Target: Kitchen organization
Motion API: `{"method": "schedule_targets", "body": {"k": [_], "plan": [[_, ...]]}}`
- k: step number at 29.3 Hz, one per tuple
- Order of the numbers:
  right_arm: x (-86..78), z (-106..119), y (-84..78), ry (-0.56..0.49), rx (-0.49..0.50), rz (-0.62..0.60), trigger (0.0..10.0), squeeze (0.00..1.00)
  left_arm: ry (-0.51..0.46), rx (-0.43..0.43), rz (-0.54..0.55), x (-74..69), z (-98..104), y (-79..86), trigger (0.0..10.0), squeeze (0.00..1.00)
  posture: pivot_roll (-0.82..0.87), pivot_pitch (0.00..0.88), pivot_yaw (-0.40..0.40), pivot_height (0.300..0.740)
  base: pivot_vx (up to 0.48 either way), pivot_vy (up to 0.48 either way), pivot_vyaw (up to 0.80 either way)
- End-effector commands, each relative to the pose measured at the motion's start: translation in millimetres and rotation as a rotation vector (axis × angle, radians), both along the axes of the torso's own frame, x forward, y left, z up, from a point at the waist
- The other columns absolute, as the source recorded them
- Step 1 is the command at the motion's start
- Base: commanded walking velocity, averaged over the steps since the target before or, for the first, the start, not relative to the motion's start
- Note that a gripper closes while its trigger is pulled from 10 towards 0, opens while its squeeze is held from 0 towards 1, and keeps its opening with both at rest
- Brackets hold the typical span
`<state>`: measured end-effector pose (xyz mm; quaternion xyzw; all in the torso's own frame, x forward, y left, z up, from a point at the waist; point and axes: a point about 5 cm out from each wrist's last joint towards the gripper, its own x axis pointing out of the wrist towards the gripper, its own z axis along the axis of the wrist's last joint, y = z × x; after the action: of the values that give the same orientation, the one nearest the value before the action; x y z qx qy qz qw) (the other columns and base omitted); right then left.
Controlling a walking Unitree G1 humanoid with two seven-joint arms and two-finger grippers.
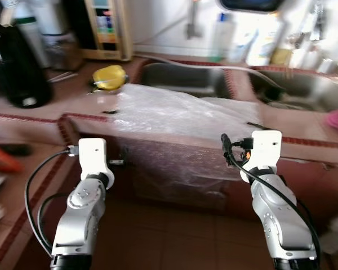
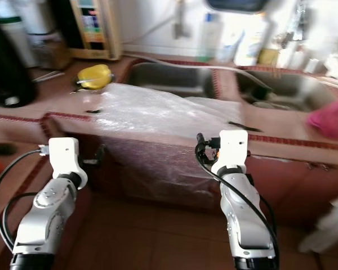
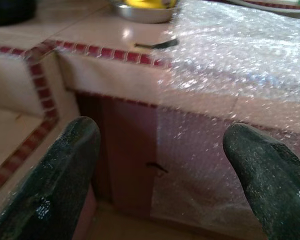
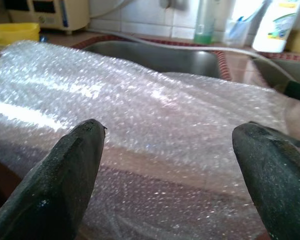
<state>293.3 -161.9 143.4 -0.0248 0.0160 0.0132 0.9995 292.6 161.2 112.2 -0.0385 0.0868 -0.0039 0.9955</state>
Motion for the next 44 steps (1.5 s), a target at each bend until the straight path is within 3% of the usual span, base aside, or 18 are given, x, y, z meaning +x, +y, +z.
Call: {"method": "schedule_targets", "body": {"k": [1, 7, 14, 28, 35, 44], "plan": [[0.0, 1.8, -1.5, -0.010, 0.011, -0.005, 10.0, 0.00, 0.004, 0.001, -0.035, 1.4, -1.1, -5.1, 10.0, 0.00, 0.02, 0.000, -0.016, 0.740, 0.000, 0.000, 0.00], [2.0, 6.7, 1.0, -0.038, 0.028, -0.003, 10.0, 0.00, -0.021, -0.003, -0.134, 3.9, 1.8, -17.4, 10.0, 0.00, 0.03, 0.000, -0.017, 0.740, 0.000, 0.000, 0.00], [3.9, 6.3, 0.4, -0.029, 0.039, -0.009, 10.0, 0.00, -0.038, -0.033, -0.199, 4.1, 3.6, -26.6, 10.0, 0.00, 0.03, 0.000, -0.021, 0.740, 0.000, 0.000, -0.75], [4.8, 6.8, 3.7, -0.039, 0.031, -0.004, 10.0, 0.00, -0.072, -0.030, -0.230, 4.5, 9.7, -31.1, 10.0, 0.00, 0.03, 0.000, -0.018, 0.740, 0.000, 0.000, -0.74], [5.1, 8.5, 4.2, -0.050, 0.025, 0.007, 10.0, 0.00, -0.103, -0.022, -0.173, 4.6, 14.6, -24.5, 10.0, 0.00, 0.03, 0.000, -0.023, 0.740, 0.077, 0.000, 0.00], [4.9, 8.8, 4.8, -0.056, 0.021, 0.007, 10.0, 0.00, -0.094, -0.032, -0.183, 3.0, 12.7, -24.8, 10.0, 0.00, 0.03, 0.000, -0.018, 0.740, 0.397, 0.000, 0.00]]}}
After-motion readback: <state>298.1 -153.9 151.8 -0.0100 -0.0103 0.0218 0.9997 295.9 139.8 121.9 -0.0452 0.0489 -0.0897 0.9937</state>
